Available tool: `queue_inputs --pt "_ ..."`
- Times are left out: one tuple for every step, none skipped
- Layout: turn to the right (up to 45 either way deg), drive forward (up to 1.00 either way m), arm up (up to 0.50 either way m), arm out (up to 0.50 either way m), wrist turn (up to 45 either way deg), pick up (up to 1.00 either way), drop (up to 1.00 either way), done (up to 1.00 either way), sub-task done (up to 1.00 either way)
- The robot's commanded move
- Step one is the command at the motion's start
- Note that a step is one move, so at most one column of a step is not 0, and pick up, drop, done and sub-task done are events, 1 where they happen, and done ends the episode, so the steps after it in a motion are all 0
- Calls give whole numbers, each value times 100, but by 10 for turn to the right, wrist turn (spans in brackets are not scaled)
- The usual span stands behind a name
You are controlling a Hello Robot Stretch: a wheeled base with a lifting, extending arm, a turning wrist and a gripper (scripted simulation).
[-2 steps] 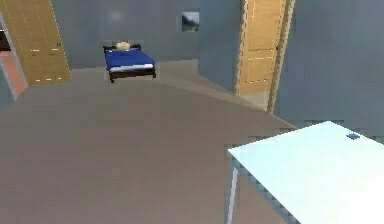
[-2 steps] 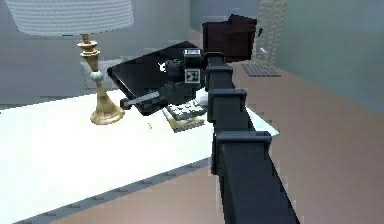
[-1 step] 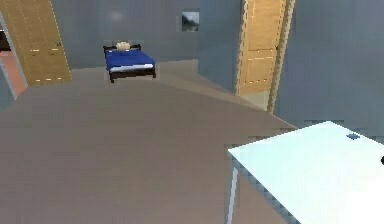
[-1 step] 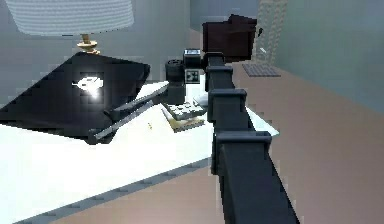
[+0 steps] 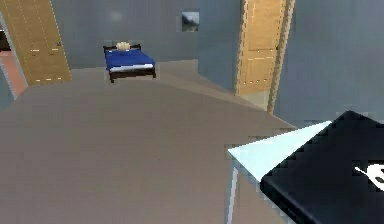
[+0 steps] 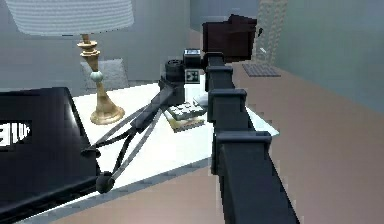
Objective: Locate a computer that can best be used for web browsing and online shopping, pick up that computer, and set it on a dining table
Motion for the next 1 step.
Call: queue_inputs --pt "0 0 0 -30 0 0 0 0 0"
